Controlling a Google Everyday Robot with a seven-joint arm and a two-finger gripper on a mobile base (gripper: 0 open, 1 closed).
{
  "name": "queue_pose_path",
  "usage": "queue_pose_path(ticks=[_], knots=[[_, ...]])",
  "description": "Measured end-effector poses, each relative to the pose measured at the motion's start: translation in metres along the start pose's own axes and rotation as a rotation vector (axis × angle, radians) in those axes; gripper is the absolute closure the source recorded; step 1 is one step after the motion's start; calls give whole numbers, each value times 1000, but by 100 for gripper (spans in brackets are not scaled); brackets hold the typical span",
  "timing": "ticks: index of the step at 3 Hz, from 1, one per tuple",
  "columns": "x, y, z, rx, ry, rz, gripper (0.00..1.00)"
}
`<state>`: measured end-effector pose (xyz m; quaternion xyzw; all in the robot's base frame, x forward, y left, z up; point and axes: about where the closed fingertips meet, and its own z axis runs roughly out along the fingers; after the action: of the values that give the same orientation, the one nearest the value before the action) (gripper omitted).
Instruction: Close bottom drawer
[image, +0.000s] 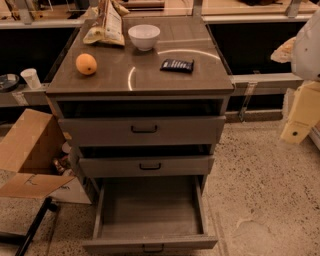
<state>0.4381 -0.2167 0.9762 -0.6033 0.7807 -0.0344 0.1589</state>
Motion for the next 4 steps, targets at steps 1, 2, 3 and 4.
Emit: queue_pose_path(ticks=[1, 2, 3, 4], knots=[[0, 0, 0, 0, 0, 0, 0], [-9, 10, 32, -45, 9, -65, 0], [-22, 34, 95, -134, -8, -165, 0], [-36, 73, 179, -264, -44, -233, 0]])
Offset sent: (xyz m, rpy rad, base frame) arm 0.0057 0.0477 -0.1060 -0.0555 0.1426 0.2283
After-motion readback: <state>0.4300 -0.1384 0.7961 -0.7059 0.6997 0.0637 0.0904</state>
